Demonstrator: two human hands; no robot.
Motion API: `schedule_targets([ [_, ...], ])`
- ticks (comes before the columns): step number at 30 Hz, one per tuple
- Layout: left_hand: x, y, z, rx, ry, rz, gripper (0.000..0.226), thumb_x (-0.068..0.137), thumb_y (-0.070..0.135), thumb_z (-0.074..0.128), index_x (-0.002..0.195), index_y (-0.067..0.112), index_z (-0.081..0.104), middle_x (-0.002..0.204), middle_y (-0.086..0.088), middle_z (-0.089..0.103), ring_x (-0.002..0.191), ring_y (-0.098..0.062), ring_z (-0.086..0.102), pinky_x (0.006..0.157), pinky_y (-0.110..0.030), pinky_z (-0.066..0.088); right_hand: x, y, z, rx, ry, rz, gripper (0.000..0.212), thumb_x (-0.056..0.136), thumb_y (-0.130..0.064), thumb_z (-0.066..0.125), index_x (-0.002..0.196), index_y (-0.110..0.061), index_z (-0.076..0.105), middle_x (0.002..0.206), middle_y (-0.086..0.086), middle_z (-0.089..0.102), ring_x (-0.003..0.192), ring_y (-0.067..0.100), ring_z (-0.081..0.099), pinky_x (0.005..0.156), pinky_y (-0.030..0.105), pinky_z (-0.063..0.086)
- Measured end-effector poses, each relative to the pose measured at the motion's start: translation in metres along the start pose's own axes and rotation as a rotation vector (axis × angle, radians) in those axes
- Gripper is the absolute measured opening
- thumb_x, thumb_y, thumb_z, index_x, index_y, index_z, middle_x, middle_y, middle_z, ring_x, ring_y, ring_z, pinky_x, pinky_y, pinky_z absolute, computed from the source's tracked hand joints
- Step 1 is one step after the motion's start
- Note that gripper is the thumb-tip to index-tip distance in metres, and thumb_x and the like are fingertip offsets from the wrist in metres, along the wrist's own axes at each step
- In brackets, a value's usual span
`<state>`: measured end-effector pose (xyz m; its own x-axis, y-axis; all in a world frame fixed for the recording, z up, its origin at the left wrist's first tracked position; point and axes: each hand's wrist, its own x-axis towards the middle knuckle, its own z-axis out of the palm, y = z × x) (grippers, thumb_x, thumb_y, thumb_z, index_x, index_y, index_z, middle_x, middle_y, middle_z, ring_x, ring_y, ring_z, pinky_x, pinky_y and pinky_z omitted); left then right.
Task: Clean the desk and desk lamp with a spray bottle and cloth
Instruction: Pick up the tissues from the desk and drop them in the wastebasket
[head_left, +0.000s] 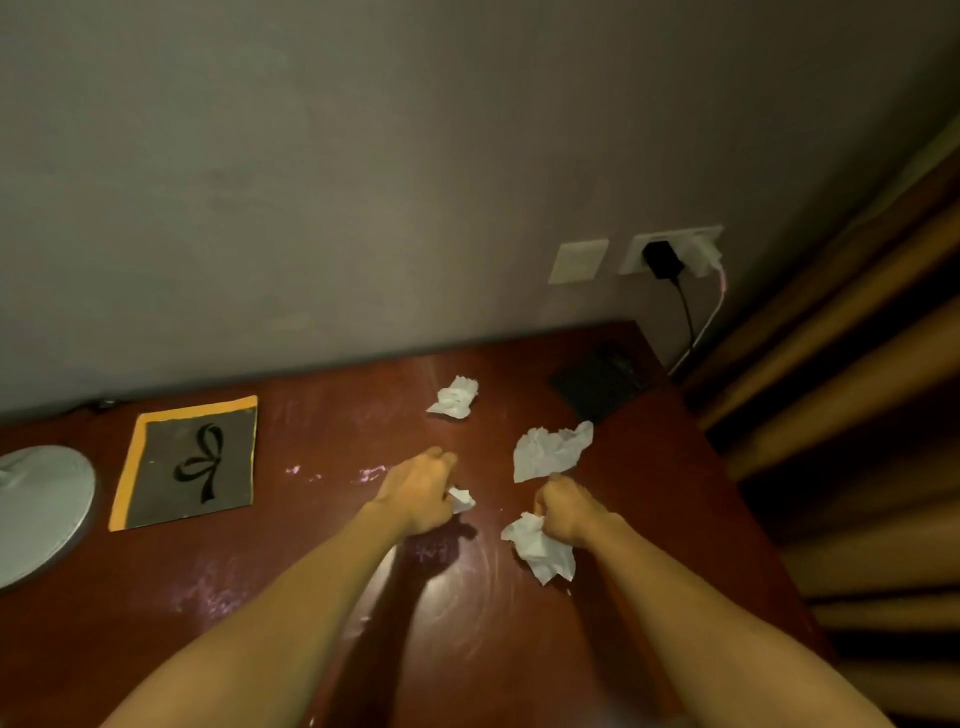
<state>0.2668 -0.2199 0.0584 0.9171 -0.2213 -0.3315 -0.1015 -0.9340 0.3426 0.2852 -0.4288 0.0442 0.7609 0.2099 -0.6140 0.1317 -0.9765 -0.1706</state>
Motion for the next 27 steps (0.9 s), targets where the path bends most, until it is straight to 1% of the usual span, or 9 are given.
schedule_targets([
  [2, 0.011, 0.005, 0.005, 0.012, -0.03, 0.004, 0.019, 0.078, 0.009, 0.052, 0.097, 0.009, 0.052, 0.104, -0.007, 0.053, 0.096, -0.03, 0.058, 0.073, -0.037, 0.047, 0.009, 0.006, 0.008, -0.053, 0.012, -0.019, 0.024, 0.089, 0.0, 0.055, 0.108, -0.005, 0.067, 0.123, 0.014, 0.052, 0.106, 0.03, 0.059, 0.089, 0.033, 0.05],
  [6, 0.027, 0.007, 0.014, 0.014, -0.07, -0.004, 0.021, 0.079, 0.008, 0.053, 0.099, 0.008, 0.054, 0.105, -0.007, 0.054, 0.094, -0.026, 0.057, 0.075, -0.034, 0.05, 0.027, 0.011, 0.025, -0.129, -0.02, -0.04, 0.036, 0.089, 0.0, 0.054, 0.125, -0.003, 0.057, 0.13, 0.015, 0.051, 0.111, 0.033, 0.059, 0.093, 0.037, 0.05],
  [10, 0.041, 0.001, 0.027, -0.018, -0.088, -0.01, 0.028, 0.078, 0.006, 0.051, 0.102, 0.016, 0.059, 0.103, 0.001, 0.054, 0.091, -0.018, 0.057, 0.07, -0.027, 0.052, 0.036, 0.01, 0.034, -0.212, -0.034, -0.074, 0.035, 0.089, 0.003, 0.051, 0.123, -0.005, 0.055, 0.124, 0.015, 0.057, 0.109, 0.033, 0.061, 0.089, 0.038, 0.05],
  [13, 0.046, 0.001, 0.028, -0.01, -0.101, -0.014, 0.021, 0.083, 0.009, 0.053, 0.102, 0.016, 0.058, 0.098, 0.003, 0.051, 0.086, -0.015, 0.052, 0.066, -0.022, 0.043, 0.039, 0.013, 0.033, -0.21, -0.071, -0.07, 0.033, 0.089, 0.003, 0.052, 0.121, -0.005, 0.056, 0.121, 0.016, 0.06, 0.108, 0.033, 0.061, 0.088, 0.037, 0.05],
  [15, 0.048, 0.003, 0.023, -0.006, -0.102, -0.017, 0.019, 0.083, 0.01, 0.053, 0.1, 0.014, 0.057, 0.099, 0.001, 0.054, 0.086, -0.017, 0.053, 0.065, -0.023, 0.044, 0.039, 0.016, 0.025, -0.174, -0.107, -0.06, 0.032, 0.088, 0.001, 0.052, 0.119, -0.004, 0.059, 0.121, 0.017, 0.061, 0.108, 0.033, 0.061, 0.088, 0.036, 0.05],
  [18, 0.054, 0.003, 0.007, 0.011, -0.111, -0.049, 0.017, 0.079, 0.008, 0.052, 0.094, 0.014, 0.048, 0.097, -0.003, 0.054, 0.088, -0.022, 0.056, 0.073, -0.033, 0.05, 0.039, 0.025, 0.001, -0.091, -0.169, -0.01, 0.031, 0.093, -0.008, 0.049, 0.122, -0.005, 0.058, 0.124, 0.017, 0.059, 0.113, 0.033, 0.057, 0.092, 0.037, 0.047],
  [20, 0.062, 0.002, -0.006, 0.021, -0.099, -0.062, 0.02, 0.08, 0.009, 0.052, 0.099, 0.012, 0.046, 0.104, -0.008, 0.058, 0.091, -0.026, 0.058, 0.077, -0.037, 0.052, 0.043, 0.034, -0.022, -0.083, -0.186, 0.033, 0.031, 0.096, -0.015, 0.047, 0.125, -0.007, 0.056, 0.123, 0.015, 0.059, 0.113, 0.03, 0.056, 0.094, 0.037, 0.046],
  [23, 0.078, 0.001, -0.027, 0.074, -0.064, -0.054, 0.033, 0.084, 0.013, 0.05, 0.116, 0.008, 0.049, 0.117, -0.011, 0.055, 0.103, -0.028, 0.056, 0.08, -0.037, 0.049, 0.05, 0.046, -0.058, -0.137, -0.109, 0.074, 0.035, 0.096, -0.018, 0.048, 0.129, -0.008, 0.053, 0.127, 0.013, 0.054, 0.115, 0.028, 0.053, 0.096, 0.035, 0.046],
  [27, 0.101, 0.0, -0.039, 0.168, -0.06, -0.045, 0.04, 0.084, 0.018, 0.054, 0.123, 0.009, 0.053, 0.125, -0.011, 0.047, 0.117, -0.028, 0.043, 0.09, -0.038, 0.048, 0.065, 0.054, -0.09, -0.186, 0.022, 0.048, 0.036, 0.095, -0.012, 0.048, 0.131, -0.006, 0.048, 0.135, 0.012, 0.043, 0.128, 0.028, 0.039, 0.102, 0.036, 0.041],
])
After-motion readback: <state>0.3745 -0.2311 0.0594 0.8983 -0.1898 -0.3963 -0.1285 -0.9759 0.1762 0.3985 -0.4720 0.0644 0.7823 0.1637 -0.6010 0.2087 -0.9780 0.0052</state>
